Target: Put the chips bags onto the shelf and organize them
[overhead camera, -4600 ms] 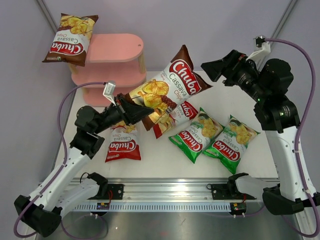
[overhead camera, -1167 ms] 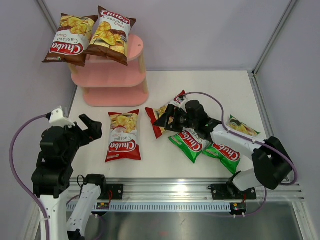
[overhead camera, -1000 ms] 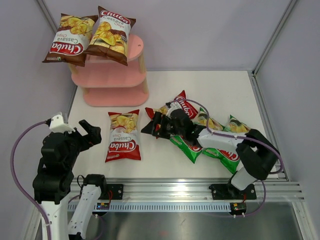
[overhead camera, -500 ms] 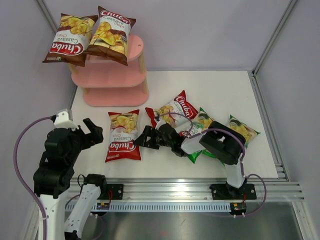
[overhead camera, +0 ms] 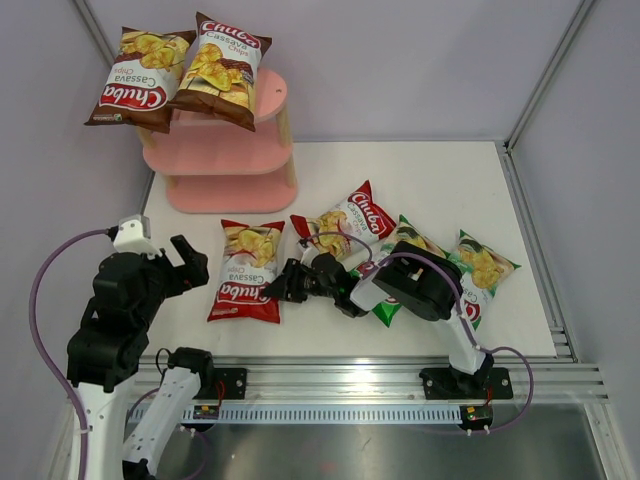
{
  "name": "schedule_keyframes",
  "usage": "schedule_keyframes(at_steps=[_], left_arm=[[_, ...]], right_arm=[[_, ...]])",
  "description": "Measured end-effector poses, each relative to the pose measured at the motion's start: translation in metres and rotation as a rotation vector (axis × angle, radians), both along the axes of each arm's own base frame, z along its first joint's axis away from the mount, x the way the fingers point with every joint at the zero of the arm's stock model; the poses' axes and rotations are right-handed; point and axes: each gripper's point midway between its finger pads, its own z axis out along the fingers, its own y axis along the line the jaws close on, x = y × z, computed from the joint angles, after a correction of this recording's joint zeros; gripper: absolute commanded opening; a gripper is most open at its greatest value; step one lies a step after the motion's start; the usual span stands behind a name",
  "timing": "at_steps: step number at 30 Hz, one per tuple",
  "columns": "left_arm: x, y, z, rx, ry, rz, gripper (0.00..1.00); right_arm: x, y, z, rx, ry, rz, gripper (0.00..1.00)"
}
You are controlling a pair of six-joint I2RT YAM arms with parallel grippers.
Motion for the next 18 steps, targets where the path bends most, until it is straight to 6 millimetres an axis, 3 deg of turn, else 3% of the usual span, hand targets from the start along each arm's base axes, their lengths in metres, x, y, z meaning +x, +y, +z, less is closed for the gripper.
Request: schedule_keyframes(at_steps=[2,4,6,14,18], left_arm=[[0.0,0.0,0.0,0.001,-0.001,-0.001,0.99],[0.0,0.0,0.0,0.003,-0.001,-0.003,0.99],[0.0,0.0,0.0,0.003,-0.001,-0.006,0.99],[0.0,-0.003,0.0,0.002,-0.001,-0.025,0.99],[-0.001,-0.005,0.001,-0.004,-0.003,-0.032,0.99]], right_arm=[[0.0,0.001,0.003,0.009,-0.01,0.001,0.26],[0.001,0.001,0.006,0.015,-0.02,0.004,0.08],[0.001,0.002,0.014,0.025,-0.042,0.008,0.0],[-0.001,-0.005,0.05,0.021,-0.138,0.022,0.0],[0.001,-0.012,0.079,0.032,-0.195,0.003,0.0]])
